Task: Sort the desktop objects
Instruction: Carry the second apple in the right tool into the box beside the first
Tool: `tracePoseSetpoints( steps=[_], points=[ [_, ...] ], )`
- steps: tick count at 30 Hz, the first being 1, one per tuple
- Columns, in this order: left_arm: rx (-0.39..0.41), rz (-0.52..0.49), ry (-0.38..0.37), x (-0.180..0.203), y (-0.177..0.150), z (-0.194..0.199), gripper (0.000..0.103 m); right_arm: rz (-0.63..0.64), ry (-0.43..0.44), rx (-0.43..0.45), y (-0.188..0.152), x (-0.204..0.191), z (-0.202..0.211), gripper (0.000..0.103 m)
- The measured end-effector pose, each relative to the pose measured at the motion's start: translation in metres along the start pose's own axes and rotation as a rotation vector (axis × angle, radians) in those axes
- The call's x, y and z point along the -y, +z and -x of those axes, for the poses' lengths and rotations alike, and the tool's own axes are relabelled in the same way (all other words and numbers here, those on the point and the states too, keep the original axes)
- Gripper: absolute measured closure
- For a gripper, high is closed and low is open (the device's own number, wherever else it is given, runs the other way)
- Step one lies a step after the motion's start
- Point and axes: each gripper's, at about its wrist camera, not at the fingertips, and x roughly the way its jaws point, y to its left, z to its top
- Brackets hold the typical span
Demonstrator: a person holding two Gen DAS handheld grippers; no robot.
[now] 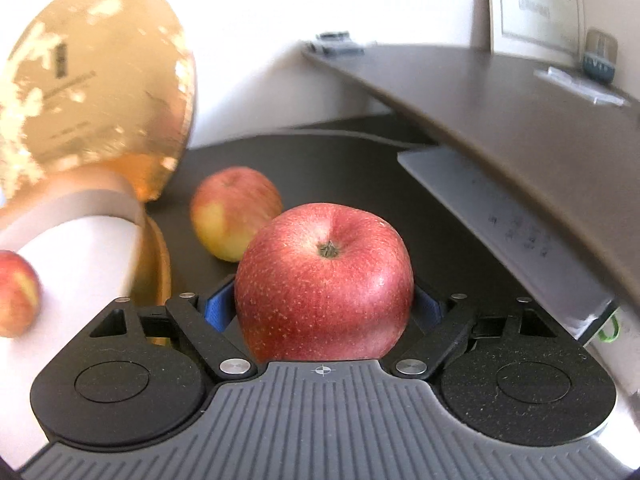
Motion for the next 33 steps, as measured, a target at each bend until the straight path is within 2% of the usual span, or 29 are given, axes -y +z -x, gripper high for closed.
tracePoseSetpoints(
  steps=[8, 13, 22, 33],
  points=[
    [0.031, 0.020, -0.009, -0.018, -0.014, 0.024, 0.001, 0.112, 0.088, 0.121, 0.024, -0.054, 0.073, 0.016],
    [0.038, 0.036, 0.002, -0.032, -0.020, 0.032, 0.001, 0.183, 0.166, 0.132, 0.029, -0.100, 0.088, 0.016],
    [0.044, 0.072, -0.004, -0.054, -0.026, 0.034, 0.001, 0.244, 0.217, 0.019, 0.015, -0.156, 0.058, 0.016],
    [0.033, 0.101, -0.012, -0.070, -0.025, 0.023, 0.001, 0.301, 0.153, -0.101, 0.010, -0.173, 0.002, 0.016]
  ],
)
